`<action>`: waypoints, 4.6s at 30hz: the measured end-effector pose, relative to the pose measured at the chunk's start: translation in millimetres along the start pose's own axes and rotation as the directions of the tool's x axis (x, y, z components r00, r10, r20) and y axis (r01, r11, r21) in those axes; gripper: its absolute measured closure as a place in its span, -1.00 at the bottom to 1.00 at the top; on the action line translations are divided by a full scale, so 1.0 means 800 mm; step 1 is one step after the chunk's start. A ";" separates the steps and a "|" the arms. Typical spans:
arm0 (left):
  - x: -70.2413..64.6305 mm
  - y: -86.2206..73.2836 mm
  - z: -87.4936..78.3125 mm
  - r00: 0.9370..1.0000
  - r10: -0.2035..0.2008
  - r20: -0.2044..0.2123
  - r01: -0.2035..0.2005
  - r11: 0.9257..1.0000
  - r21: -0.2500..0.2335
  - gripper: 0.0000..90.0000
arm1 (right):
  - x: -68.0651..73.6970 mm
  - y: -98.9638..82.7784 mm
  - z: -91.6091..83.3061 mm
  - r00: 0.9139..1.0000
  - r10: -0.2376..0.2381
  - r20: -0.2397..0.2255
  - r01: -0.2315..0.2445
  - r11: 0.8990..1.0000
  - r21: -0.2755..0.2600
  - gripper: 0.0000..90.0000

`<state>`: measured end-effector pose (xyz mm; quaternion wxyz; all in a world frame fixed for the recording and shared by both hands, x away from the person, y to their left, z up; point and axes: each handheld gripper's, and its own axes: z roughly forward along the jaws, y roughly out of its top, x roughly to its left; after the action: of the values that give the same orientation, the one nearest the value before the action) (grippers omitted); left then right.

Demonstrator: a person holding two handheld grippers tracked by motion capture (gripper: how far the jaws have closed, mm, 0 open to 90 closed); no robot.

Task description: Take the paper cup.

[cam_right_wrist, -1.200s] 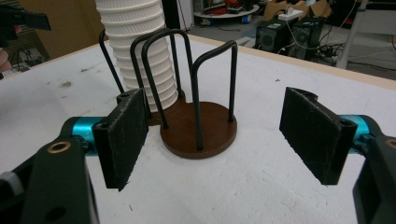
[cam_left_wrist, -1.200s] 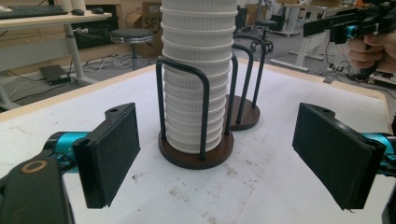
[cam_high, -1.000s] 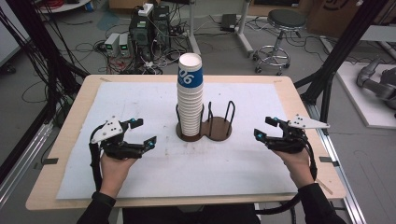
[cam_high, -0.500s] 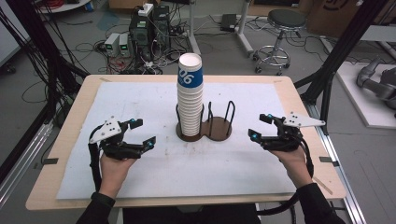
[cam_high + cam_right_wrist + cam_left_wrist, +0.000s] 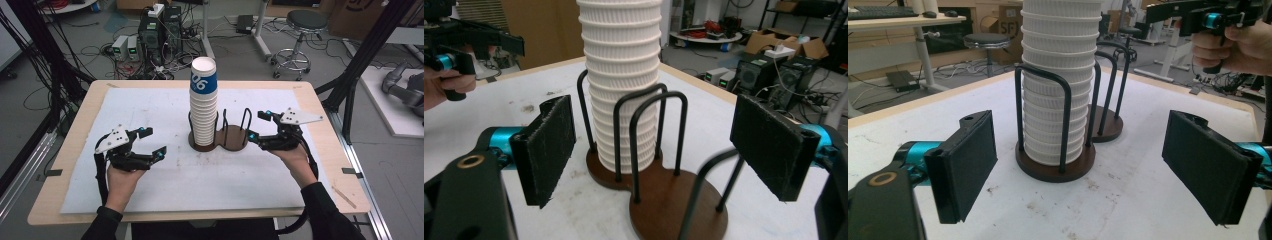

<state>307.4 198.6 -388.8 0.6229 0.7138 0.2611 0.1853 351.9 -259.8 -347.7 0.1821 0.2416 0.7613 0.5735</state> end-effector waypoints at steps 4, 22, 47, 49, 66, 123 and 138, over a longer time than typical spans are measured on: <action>0.000 0.000 0.000 1.000 -0.002 0.006 0.002 1.000 0.001 -0.70 | 0.000 0.013 0.020 1.000 -0.018 -0.021 0.018 1.000 -0.003 -0.59; 0.003 -0.003 -0.004 1.000 -0.014 0.015 0.014 1.000 -0.003 -0.70 | 0.002 0.066 0.106 0.993 -0.042 -0.107 0.045 0.999 0.022 -0.62; 0.004 -0.006 -0.005 0.999 -0.025 0.036 0.025 1.000 0.001 -0.70 | -0.008 0.085 0.157 0.980 -0.022 -0.196 0.031 0.999 0.044 -0.68; 0.003 -0.006 -0.003 0.999 -0.023 0.037 0.023 1.000 0.002 -0.70 | -0.007 0.085 0.159 0.981 -0.020 -0.195 0.030 0.998 0.047 -0.69; 0.006 0.036 0.010 0.997 -0.027 0.074 0.029 0.999 -0.015 -0.70 | -0.001 0.086 0.159 0.986 -0.062 -0.152 0.071 0.996 0.051 -0.67; 0.020 0.256 0.153 0.995 0.017 0.099 -0.014 1.000 -0.027 -0.34 | 0.003 0.087 0.152 0.987 -0.091 -0.129 0.098 0.994 0.049 -0.65; 0.005 0.313 0.132 0.991 0.091 0.097 -0.084 0.993 -0.080 -0.34 | 0.005 0.087 0.151 0.988 -0.091 -0.127 0.098 0.994 0.052 -0.65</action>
<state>408.8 95.6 -158.8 0.6532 0.7088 0.1906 0.1860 427.0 -147.1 -314.2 0.1543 0.1742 0.7982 0.5557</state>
